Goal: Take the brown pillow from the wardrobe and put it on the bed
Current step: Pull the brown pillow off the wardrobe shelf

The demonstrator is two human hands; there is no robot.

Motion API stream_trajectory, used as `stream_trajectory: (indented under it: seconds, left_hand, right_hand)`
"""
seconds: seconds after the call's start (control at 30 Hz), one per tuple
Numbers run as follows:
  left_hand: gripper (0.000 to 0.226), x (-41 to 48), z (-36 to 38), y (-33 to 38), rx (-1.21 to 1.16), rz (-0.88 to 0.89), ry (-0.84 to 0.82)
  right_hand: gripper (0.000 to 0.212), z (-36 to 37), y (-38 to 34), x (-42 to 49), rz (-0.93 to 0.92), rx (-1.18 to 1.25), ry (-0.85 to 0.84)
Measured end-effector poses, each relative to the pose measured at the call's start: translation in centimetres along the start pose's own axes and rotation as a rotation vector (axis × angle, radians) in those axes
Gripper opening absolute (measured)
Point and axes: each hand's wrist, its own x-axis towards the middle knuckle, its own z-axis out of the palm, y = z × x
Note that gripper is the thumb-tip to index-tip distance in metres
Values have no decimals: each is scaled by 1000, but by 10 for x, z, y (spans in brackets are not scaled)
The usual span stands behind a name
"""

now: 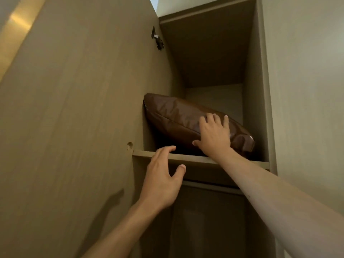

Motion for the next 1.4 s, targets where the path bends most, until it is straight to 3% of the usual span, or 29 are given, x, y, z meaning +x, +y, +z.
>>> stream_trajectory:
  seconds: [0.13, 0.27, 0.33, 0.6, 0.8, 0.87, 1.0, 1.17, 1.33, 1.4]
  left_hand:
    - [56, 6, -19, -9, -42, 3, -7]
    - [54, 11, -30, -9, -77, -1, -24]
    - [53, 10, -34, -6, -90, -6, -37]
    - [58, 24, -56, 31, -63, -2, -9]
    - [60, 52, -74, 85, 205, 238, 195]
    - [59, 65, -81, 94, 288, 263, 195]
    - [64, 86, -92, 99, 425, 176, 62]
    - [90, 76, -98, 82, 623, 44, -16]
    - [103, 52, -101, 59, 600, -9, -10]
    - [108, 43, -102, 51, 566, -26, -19]
  right_hand:
    - [65, 2, -1, 8, -10, -123, -23]
    - [30, -2, -3, 12, 4, -132, -114]
    - [26, -5, -1, 9, -27, -138, -120]
    - [17, -58, 15, -31, -101, 140, 149]
    - [22, -115, 6, -74, -154, 253, 252]
    - [22, -124, 5, -93, -183, 253, 287]
    - [23, -129, 7, -129, -221, 242, 287]
    - [20, -131, 5, -165, -235, 253, 242]
    - [57, -156, 16, -169, -88, 421, 264]
    - [69, -165, 29, -160, 58, 411, 174]
